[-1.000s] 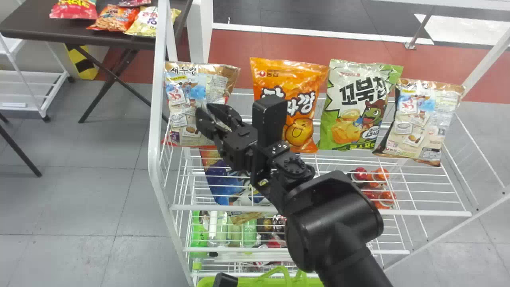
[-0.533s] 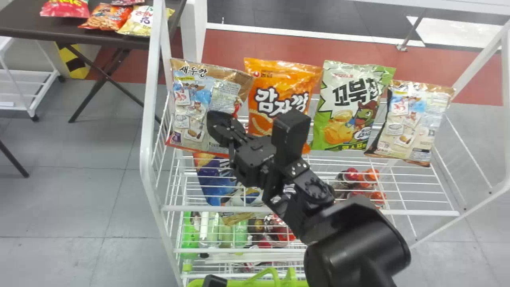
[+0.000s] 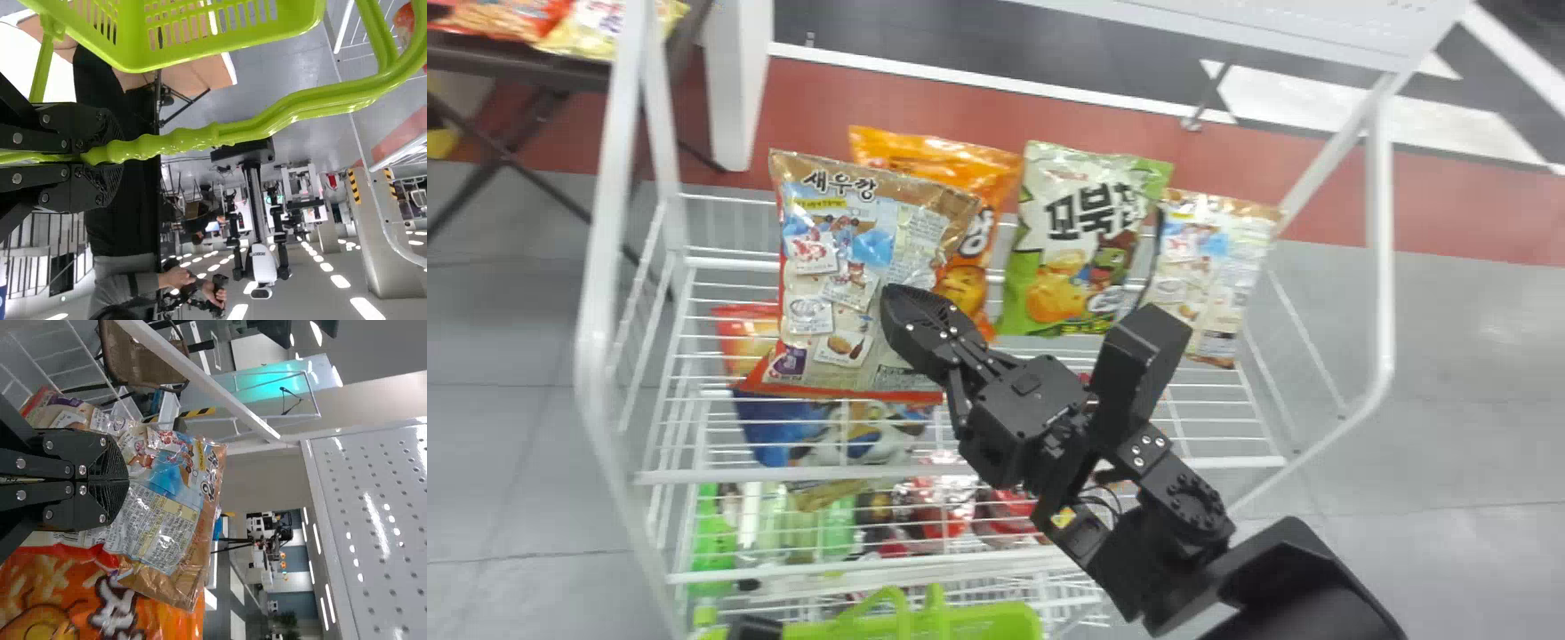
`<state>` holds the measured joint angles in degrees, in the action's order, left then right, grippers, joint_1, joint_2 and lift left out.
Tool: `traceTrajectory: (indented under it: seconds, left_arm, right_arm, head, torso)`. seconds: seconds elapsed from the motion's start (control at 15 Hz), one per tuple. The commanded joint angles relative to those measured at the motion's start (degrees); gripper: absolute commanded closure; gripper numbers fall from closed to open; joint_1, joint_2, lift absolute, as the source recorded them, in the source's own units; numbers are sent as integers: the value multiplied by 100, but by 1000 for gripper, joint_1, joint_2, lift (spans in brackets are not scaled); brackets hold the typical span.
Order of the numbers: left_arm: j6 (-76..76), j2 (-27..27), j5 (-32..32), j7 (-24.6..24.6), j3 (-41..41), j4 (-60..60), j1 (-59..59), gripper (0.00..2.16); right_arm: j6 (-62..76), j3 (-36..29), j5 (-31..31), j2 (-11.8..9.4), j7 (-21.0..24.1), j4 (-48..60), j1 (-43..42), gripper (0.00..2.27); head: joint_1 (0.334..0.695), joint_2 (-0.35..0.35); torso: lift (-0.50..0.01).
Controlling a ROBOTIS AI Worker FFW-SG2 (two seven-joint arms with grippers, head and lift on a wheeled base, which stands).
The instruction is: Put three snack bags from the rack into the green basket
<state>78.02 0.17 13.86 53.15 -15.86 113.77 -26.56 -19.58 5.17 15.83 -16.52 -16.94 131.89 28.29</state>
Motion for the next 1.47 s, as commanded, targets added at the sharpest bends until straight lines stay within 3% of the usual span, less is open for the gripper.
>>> traceTrajectory:
  seconds: [0.0,0.07,0.13,0.2,0.4,0.6,0.93,1.13,1.4]
  left_arm:
    - [-124,-32,56,-6,179,-75,54,1278]
    - [-124,-32,153,-6,320,-83,37,1278]
    - [-177,-32,179,-15,382,-101,28,1278]
    - [-177,-32,153,-6,425,-101,28,1278]
    - [-177,-32,153,-59,452,-110,72,1278]
    - [-142,-32,196,-68,522,-110,107,1278]
    - [52,-32,223,-59,548,-57,142,1281]
    - [122,-32,302,-6,610,-4,142,1278]
    - [632,-32,451,47,592,541,-7,1278]
  right_arm:
    - [-517,-877,526,-299,-178,689,546,2216]
    - [-921,-1132,843,-484,-205,786,546,2216]
    - [-1431,-1607,1071,-519,-363,953,696,2216]
    - [-1888,-2099,1176,-422,-530,1102,871,2216]
    - [-2978,-3321,1291,219,-1716,1181,1038,2219]
    - [-4472,-4085,1765,219,-2296,1181,1161,2219]
    - [-5580,-4261,1721,17,-3017,1217,1469,2223]
    - [-5474,-3734,1387,-203,-3008,839,1636,2223]
    - [-4753,-2969,1097,-256,-2894,399,1671,2223]
  head:
    - [695,-350]
    - [695,-350]
    - [695,-350]
    - [695,-350]
    - [695,-350]
    - [695,-350]
    - [695,-350]
    - [695,-350]
    - [695,-350]
  torso:
    - [0]
    - [0]
    - [0]
    - [0]
    - [0]
    - [0]
    - [0]
    - [0]
    - [0]
